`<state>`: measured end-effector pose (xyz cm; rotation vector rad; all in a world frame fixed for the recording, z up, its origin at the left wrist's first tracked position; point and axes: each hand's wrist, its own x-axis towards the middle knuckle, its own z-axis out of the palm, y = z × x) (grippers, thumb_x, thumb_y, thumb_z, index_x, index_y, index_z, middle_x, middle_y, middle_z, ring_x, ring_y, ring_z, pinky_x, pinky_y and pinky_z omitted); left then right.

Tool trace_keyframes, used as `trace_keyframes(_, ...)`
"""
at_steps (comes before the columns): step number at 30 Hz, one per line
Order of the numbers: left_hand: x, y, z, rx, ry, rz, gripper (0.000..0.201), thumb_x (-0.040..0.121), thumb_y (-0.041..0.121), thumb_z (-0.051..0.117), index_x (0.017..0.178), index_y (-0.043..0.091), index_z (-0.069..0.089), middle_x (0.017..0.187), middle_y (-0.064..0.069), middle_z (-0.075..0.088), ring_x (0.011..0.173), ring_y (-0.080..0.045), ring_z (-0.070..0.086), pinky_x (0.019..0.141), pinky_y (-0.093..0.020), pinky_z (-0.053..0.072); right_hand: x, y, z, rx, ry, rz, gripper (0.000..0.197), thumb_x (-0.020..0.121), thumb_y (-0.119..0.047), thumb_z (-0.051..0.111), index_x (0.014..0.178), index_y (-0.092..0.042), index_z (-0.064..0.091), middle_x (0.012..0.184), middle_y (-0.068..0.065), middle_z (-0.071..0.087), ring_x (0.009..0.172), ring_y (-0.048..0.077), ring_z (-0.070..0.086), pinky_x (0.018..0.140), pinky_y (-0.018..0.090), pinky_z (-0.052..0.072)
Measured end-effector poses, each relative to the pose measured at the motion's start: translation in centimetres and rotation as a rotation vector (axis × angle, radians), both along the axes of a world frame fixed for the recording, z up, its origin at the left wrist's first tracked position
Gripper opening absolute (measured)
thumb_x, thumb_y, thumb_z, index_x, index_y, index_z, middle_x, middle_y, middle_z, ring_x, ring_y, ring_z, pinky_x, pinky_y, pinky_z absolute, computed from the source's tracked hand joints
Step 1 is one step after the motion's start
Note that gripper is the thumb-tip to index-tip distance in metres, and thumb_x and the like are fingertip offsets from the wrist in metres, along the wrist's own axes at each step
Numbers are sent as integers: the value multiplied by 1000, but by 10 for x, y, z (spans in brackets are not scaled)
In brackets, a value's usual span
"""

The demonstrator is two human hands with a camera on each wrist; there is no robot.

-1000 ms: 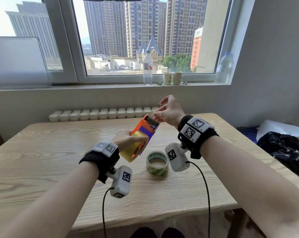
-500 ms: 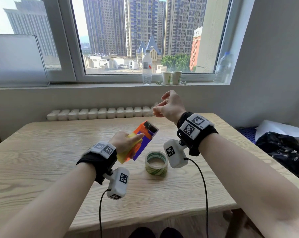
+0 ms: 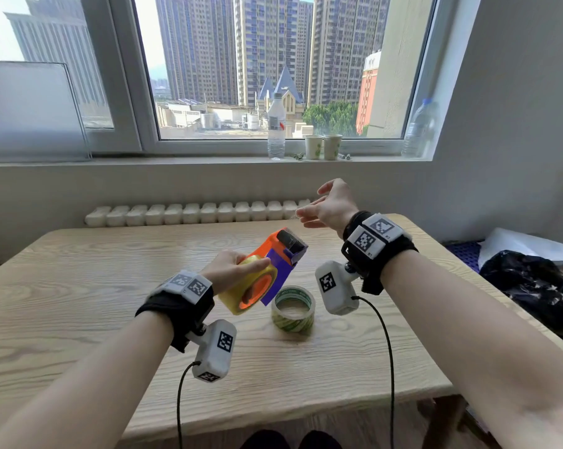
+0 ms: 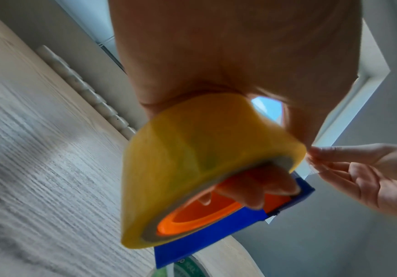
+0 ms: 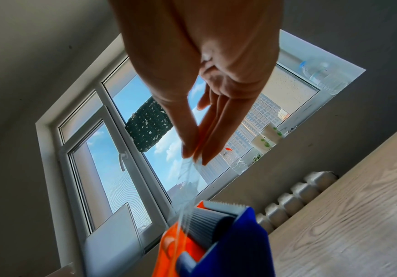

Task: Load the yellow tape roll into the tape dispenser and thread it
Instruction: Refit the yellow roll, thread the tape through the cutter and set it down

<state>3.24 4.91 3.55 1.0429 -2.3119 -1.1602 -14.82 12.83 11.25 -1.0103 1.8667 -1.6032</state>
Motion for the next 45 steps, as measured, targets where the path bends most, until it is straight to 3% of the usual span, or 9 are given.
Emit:
trace_keyframes(5,-1,3,3,-1,29,2,35,86,47,53,74,17,65,66,3,62,62,-10,57,54,-19,40,-7,0,0,-3,-43,-16,57,68,12,74,105,-9,37,97,27,61,69,31,66,68,42,59)
trace_keyframes(11,-1,2,6,50,75,1,32,83,44,59,62,20,64,41,6,61,35,-1,54,37,-13,41,-16,1,-8,22,-106,-43,55,68,10,75,103,-8,38,86,20,63,64,28,65,66,39,59)
trace_keyframes(14,-1,7,8,58,116,-8,30,83,39,61,61,19,65,42,5,60,34,-4,54,37,-15,42,-20,2,-15,35,-105,-53,51,64,5,80,89,-13,39,100,24,66,68,27,69,64,36,58)
trace_keyframes(20,1,10,13,85,104,-44,25,79,41,65,68,18,66,48,3,65,41,-8,58,40,-16,46,-22,4,-25,51,-147,-47,58,65,1,81,105,-8,41,109,22,63,81,27,69,67,33,58)
trace_keyframes(23,1,10,13,104,89,-64,23,78,38,68,71,17,66,57,-1,67,43,-10,59,41,-18,48,-21,6,-29,61,-210,-23,56,69,4,77,111,-5,41,100,22,66,77,28,69,66,32,59)
trace_keyframes(28,3,5,8,150,72,-132,37,77,40,67,90,5,66,66,-12,71,51,-19,65,55,-28,53,-20,11,-33,57,-317,42,38,76,3,71,105,-4,47,85,12,66,70,22,67,52,27,56)
trace_keyframes(34,1,1,5,174,98,-140,55,55,56,68,87,12,66,62,-7,72,54,-17,67,57,-28,54,-18,11,-32,8,-407,106,31,75,-3,73,98,-6,52,87,11,65,71,22,65,55,28,58)
trace_keyframes(41,6,-1,3,149,88,-158,22,81,29,66,88,8,65,57,-4,69,50,-14,65,54,-25,54,-22,12,-30,44,-496,88,13,79,7,65,82,-2,57,58,9,69,47,17,67,48,24,57)
trace_keyframes(45,8,-3,1,95,59,-155,21,81,30,66,88,10,66,53,-3,68,50,-14,64,58,-31,51,-19,11,-33,127,-523,95,10,82,9,56,76,4,62,67,12,63,42,14,64,47,21,56)
